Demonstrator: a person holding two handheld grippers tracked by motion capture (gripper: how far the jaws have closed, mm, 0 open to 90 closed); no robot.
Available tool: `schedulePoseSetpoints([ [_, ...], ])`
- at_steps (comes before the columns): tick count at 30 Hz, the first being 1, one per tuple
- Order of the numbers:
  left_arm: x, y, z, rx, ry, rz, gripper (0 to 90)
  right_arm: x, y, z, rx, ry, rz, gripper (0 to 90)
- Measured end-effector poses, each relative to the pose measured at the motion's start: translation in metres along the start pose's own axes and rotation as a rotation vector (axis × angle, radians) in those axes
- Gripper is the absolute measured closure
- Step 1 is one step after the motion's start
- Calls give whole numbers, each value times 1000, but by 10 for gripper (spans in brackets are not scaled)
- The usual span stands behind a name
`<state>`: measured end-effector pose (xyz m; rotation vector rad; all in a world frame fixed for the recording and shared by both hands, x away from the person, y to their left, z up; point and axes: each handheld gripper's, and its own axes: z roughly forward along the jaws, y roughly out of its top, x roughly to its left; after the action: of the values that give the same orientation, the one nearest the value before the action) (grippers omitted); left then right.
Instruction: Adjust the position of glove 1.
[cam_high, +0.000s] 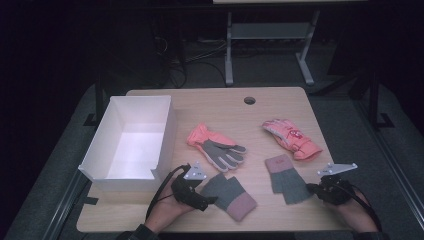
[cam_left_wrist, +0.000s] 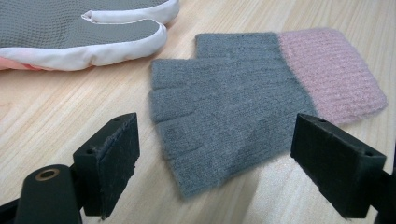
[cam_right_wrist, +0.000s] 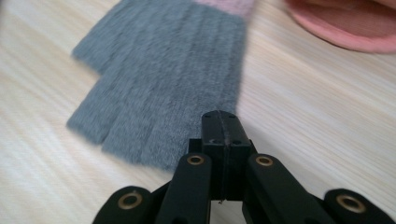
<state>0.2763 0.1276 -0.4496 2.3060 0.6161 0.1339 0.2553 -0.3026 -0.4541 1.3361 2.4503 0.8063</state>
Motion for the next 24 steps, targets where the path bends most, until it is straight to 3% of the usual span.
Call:
schedulePoseSetpoints([
  [15, -1, 0, 2, 5, 0, -1, 150, 42, 22, 17, 13, 137, -127, 900],
  [24, -1, 0, 2, 6, -2, 2, 150, 65, 43, 33, 8, 186, -199, 900],
])
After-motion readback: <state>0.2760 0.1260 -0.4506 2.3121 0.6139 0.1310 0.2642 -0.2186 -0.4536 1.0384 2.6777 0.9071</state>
